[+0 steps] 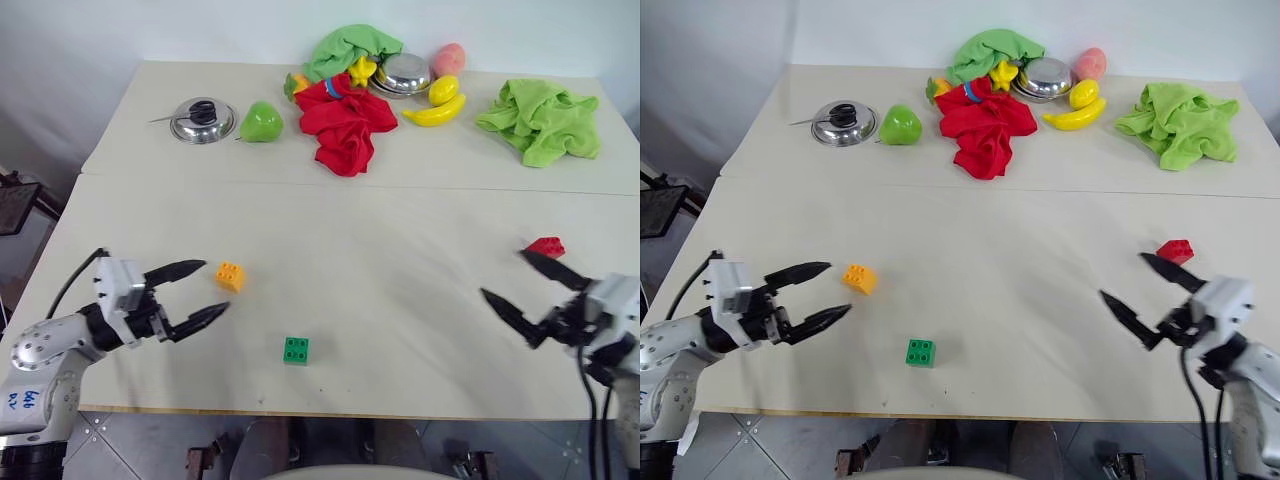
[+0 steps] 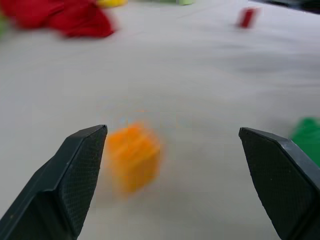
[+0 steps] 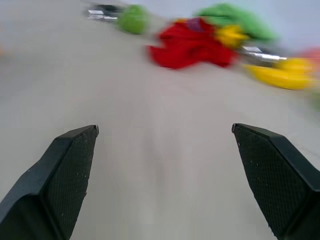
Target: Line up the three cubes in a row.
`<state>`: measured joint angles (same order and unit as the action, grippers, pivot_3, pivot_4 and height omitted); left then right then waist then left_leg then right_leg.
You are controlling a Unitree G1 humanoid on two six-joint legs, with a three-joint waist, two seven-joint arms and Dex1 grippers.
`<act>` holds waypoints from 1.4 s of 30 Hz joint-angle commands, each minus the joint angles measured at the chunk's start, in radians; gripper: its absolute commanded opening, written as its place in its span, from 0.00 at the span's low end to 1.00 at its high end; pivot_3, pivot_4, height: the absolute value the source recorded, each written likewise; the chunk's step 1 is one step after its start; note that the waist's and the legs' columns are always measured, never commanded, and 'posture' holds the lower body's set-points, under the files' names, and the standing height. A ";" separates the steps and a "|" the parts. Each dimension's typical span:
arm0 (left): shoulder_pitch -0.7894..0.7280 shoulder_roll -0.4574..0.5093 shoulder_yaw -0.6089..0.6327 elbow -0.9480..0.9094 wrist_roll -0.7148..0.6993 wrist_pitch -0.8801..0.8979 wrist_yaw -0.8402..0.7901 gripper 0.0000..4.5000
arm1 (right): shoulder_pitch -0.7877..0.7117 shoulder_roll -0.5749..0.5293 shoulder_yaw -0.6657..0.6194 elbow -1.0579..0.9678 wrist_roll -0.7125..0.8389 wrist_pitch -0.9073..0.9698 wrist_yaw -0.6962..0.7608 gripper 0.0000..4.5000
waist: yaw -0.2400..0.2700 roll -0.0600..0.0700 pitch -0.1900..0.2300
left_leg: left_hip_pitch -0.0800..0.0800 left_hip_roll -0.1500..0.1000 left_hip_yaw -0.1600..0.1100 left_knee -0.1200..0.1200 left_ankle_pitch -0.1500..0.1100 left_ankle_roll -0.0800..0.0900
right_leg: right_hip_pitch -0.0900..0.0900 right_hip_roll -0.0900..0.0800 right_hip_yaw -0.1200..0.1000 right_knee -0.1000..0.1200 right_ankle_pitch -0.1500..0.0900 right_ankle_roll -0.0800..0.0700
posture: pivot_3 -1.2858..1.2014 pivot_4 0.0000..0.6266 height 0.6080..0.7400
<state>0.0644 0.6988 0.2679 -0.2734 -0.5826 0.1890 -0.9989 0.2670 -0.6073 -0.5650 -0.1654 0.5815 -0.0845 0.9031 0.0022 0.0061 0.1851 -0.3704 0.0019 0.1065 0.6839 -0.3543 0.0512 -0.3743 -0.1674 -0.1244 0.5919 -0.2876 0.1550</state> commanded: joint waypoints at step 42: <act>-0.209 -0.089 -0.211 -0.032 0.066 -0.016 -0.022 1.00 | -0.551 -0.186 0.166 0.331 -0.153 0.650 -0.309 0.36 | -0.004 0.007 -0.003 | -0.001 0.000 0.005 0.000 0.002 0.001 | -0.003 0.001 0.004 0.001 0.000 0.001 | 0.52 0.24 1.00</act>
<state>-0.1388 0.6059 0.0344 -0.2959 -0.5072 0.1884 -1.0178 -0.2813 -0.7472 -0.3916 0.1711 0.4199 0.6090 0.5225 -0.0020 0.0134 0.1820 -0.3719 0.0021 0.1111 0.6842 -0.3521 0.0520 -0.3776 -0.1664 -0.1206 0.5924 -0.2872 0.1559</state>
